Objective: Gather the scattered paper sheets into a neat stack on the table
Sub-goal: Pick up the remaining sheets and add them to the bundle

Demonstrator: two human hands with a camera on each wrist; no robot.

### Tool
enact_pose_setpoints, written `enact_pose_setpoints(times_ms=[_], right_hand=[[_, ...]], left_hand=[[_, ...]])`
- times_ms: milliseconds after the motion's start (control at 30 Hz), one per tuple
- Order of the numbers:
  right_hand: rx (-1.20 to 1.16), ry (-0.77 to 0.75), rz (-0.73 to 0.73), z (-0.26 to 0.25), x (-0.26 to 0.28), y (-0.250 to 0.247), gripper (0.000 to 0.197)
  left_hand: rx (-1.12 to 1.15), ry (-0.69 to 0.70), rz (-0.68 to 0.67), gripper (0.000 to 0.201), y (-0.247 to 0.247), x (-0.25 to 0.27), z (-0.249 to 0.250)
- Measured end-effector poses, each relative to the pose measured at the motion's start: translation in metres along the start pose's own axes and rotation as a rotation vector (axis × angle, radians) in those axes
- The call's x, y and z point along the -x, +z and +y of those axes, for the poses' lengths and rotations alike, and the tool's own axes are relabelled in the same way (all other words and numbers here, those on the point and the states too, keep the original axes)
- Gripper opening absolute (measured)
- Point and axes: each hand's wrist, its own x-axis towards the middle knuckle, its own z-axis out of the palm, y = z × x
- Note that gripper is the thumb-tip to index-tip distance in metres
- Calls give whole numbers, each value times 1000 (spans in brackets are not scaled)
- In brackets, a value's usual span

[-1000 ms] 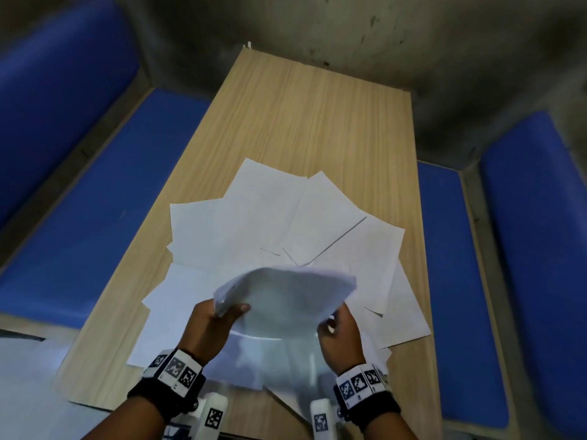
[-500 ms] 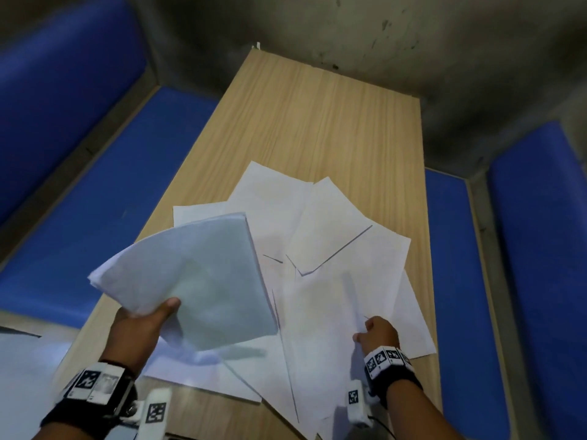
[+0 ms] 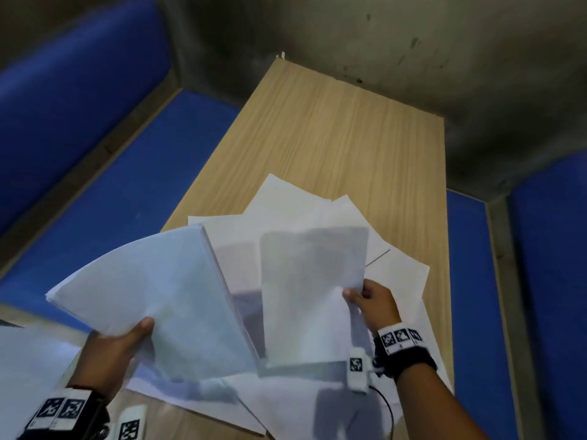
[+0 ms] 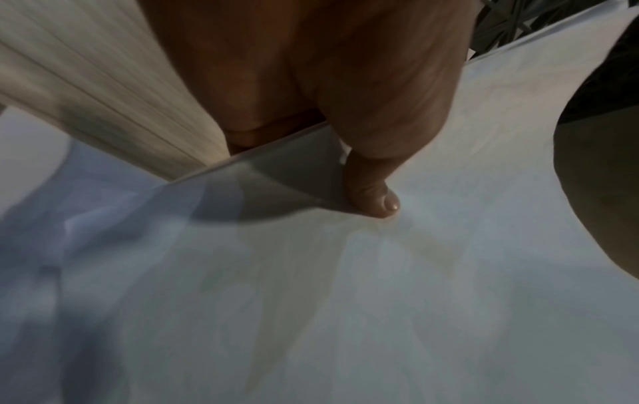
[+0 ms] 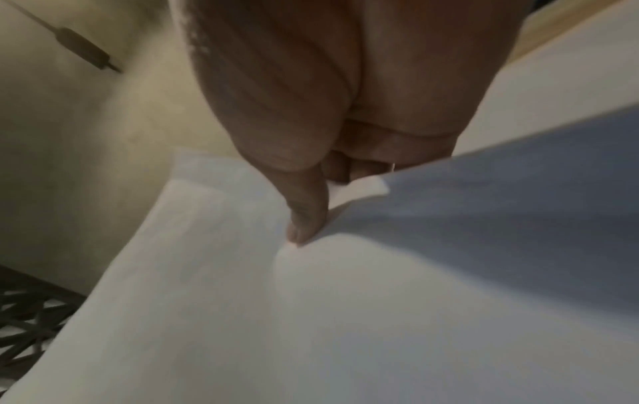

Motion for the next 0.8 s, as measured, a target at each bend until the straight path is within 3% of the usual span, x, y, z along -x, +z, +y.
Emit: enact_pose_setpoints(times_ms=[67, 233, 367, 467, 567, 667, 800], right_hand=[[39, -21, 56, -15, -15, 19, 10], [98, 102, 153, -38, -53, 66, 48], [132, 174, 167, -50, -81, 92, 43], [189, 216, 184, -54, -94, 103, 26], [178, 255, 195, -54, -104, 108, 25], [146, 263, 207, -54, -102, 110, 34], [-81, 294, 257, -49, -97, 97, 51]], left_hand=[[-7, 3, -3, 28, -5, 0, -3], [8, -11, 4, 51, -17, -9, -22], [18, -47, 16, 32, -24, -19, -30], [44, -85, 35, 36, -28, -23, -38], [85, -108, 57, 38, -28, -22, -44], [114, -112, 55, 56, -24, -17, -41], [65, -111, 53, 77, -22, -21, -52]])
